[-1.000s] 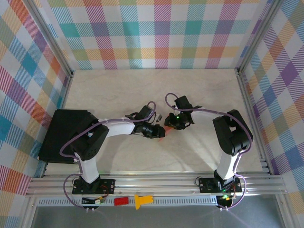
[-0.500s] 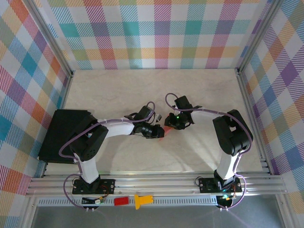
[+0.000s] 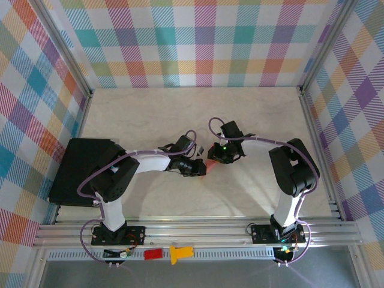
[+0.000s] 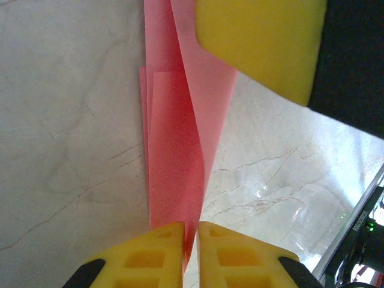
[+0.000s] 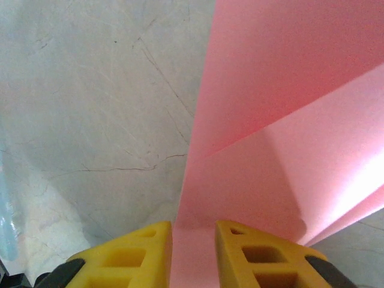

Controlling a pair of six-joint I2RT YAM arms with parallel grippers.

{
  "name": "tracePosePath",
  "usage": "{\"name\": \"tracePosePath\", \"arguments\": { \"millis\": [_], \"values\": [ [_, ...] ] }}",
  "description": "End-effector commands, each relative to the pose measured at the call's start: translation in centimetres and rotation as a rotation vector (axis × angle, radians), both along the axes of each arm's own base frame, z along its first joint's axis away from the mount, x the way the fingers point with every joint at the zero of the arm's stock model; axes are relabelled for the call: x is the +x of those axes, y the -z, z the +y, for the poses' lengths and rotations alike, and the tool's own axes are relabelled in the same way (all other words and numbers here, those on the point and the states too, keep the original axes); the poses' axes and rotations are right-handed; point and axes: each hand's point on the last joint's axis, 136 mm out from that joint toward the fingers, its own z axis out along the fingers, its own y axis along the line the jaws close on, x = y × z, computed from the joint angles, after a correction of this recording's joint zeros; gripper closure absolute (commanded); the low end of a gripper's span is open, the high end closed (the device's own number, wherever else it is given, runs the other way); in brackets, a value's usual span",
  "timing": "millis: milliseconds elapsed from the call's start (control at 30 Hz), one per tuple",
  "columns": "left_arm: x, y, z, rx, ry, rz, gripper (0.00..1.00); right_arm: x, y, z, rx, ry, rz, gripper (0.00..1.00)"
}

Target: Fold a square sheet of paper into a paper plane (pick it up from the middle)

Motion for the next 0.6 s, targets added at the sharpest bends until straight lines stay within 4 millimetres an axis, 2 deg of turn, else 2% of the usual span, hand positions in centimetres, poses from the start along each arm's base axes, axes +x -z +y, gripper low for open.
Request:
{"name": "tracePosePath", "arguments": {
  "millis": [0, 167, 367, 567],
  "values": [
    [-0.4, 0.3, 0.7, 0.027, -0.002, 0.002, 0.86, 0.3, -0.5, 0.5, 0.018, -0.024, -0.014, 0.75],
    [-0.2, -0.8, 0.7, 0.016, -0.002, -0.022, 0.84, 0.2, -0.2, 0.4, 0.009, -0.022, -0.006, 0.75],
    [-0.9, 0.8, 1.1, 0.048, 0.006, 0.02, 0.85, 0.2, 0.1, 0.4, -0.002, -0.018, 0.008, 0.75],
    [-1.4, 1.8, 1.5, 0.068, 0.009, 0.048, 0.9, 0.1, 0.8, 0.1, -0.026, -0.013, 0.03, 0.76]
  ]
}}
